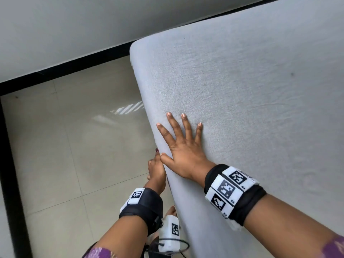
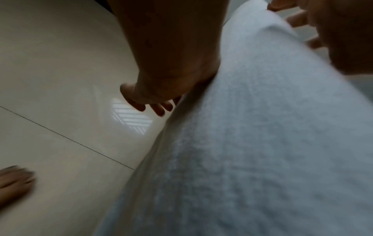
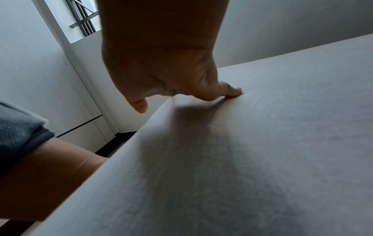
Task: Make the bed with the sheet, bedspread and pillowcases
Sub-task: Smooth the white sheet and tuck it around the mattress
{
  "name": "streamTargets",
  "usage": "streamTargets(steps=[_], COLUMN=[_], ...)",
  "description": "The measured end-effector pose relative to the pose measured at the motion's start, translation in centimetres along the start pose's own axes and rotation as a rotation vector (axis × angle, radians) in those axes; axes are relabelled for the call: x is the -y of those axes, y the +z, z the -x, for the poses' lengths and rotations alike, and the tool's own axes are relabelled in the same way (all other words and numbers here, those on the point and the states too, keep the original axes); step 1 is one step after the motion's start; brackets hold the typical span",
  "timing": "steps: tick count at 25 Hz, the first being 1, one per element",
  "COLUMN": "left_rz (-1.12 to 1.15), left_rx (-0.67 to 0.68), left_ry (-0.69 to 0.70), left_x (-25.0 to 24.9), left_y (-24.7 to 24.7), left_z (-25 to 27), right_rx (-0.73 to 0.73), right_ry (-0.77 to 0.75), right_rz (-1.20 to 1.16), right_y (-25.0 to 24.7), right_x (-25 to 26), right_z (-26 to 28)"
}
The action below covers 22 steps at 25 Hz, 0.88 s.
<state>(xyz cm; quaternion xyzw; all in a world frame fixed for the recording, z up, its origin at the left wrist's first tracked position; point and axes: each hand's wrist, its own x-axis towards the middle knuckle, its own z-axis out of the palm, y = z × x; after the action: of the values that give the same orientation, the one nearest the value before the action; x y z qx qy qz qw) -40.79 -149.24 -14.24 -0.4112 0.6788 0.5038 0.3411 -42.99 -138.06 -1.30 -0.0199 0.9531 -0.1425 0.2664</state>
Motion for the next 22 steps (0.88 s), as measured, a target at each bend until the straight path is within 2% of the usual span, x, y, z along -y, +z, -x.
streamTargets(steps=[3,6,9,13,17,22], left_rz=[0.097,0.201,0.23,0.311,0.28,0.311], left_rx=[-0.001,0.098,0.182,0.274,0.233,0.037], left_ry=[-0.047,-0.093,-0.125,-0.125,-0.083,-0.057], left_x=[0.1,1.5,2.9,2.7,3.6,5.0], left_y=[-0.3,-1.2,-1.3,-0.3,0.0,0.8], left_z=[0.6,3.4,6.9,6.8,6.0,5.8], right_rx=[-0.014,-0.014,-0.101,-0.166,-0.123,0.009], right_ry=[-0.002,0.008,-0.006,0.011,0.05,0.048], right_rz=[-0.01,0.013,-0.001,0.013,0.032,0.003], right_y=[0.2,1.4,3.3,4.5,4.1,3.0], right_x=[-0.3,-0.1,-0.4,-0.4,-0.1,-0.5], right_z=[0.6,2.2,3.7,3.6,3.4,5.6])
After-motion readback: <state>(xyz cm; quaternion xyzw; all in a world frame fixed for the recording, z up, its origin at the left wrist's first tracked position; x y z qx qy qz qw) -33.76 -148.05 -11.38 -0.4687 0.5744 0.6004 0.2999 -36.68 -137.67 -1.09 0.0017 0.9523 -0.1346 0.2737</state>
